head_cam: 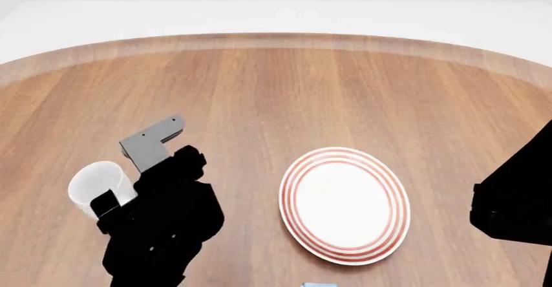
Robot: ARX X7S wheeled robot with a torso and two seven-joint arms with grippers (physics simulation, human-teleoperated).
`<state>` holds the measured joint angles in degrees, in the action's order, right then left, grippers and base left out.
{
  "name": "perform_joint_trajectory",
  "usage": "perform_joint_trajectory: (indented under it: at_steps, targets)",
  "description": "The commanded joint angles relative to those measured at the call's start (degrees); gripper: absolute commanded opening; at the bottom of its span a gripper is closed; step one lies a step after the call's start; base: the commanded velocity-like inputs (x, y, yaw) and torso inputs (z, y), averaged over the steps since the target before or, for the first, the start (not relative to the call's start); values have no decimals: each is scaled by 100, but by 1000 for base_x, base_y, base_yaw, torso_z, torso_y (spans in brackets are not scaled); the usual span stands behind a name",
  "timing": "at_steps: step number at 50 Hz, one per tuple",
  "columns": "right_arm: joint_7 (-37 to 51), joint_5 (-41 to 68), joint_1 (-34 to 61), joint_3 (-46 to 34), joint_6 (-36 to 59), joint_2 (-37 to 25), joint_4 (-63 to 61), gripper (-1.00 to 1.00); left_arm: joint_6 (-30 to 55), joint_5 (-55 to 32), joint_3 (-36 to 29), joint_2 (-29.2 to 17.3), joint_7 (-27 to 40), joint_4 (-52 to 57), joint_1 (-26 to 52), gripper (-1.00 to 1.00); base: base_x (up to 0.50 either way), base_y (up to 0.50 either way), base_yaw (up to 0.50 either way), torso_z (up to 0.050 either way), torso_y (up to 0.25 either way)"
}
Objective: Pick up the white mug and put it on the plate, and put the chocolate pudding to the right of the plate.
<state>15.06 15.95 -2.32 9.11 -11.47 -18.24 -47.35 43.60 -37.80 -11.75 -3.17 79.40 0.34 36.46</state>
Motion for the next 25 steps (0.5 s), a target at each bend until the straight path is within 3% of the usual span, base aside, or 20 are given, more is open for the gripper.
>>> perform_joint_trajectory:
  at_steps: [1, 25]
  targets:
    - [-103, -85, 13, 123, 23, 77, -21, 100, -397, 144, 104, 39, -170, -974, 137, 100, 0, 0, 0, 0, 0]
    - [-63, -102, 3, 51, -4, 35, 50, 100, -1205, 183, -12, -60, -709, -2156, 247, 100, 0, 0, 0, 0, 0]
